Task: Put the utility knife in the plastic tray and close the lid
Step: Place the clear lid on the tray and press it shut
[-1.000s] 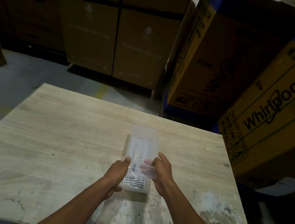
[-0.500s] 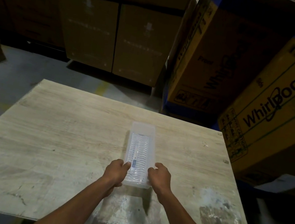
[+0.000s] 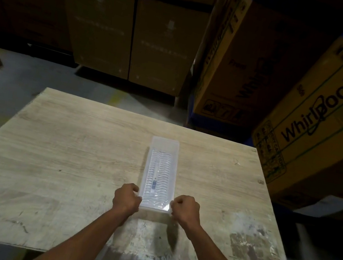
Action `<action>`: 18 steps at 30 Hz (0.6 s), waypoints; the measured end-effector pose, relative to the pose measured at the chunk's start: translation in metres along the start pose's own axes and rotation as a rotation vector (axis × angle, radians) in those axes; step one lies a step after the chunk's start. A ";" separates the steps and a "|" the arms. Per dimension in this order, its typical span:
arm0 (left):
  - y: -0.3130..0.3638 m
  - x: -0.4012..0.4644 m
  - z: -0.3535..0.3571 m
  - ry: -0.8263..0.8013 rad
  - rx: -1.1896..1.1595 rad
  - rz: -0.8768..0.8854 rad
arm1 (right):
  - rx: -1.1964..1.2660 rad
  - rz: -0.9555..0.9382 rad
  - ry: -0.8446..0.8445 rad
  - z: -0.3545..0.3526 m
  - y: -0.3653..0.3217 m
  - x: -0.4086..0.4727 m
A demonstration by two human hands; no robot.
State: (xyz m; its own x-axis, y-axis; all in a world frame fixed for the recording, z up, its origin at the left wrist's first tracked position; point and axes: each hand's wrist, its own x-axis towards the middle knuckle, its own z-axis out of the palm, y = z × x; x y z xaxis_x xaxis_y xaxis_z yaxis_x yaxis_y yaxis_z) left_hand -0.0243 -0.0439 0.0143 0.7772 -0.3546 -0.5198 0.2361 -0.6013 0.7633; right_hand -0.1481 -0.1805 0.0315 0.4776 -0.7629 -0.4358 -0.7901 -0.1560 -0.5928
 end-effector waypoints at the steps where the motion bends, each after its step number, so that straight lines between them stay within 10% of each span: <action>1: 0.000 -0.002 -0.001 0.008 -0.021 -0.008 | 0.031 0.009 0.001 0.001 0.003 0.002; 18: -0.002 0.003 -0.004 0.017 -0.214 -0.137 | 0.305 0.147 0.042 0.006 0.007 -0.002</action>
State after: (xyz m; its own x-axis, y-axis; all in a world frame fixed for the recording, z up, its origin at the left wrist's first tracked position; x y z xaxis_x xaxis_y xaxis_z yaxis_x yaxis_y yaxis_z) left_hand -0.0202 -0.0408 0.0132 0.7389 -0.2668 -0.6188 0.4566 -0.4771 0.7509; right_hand -0.1522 -0.1763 0.0235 0.3458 -0.7895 -0.5071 -0.6948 0.1477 -0.7038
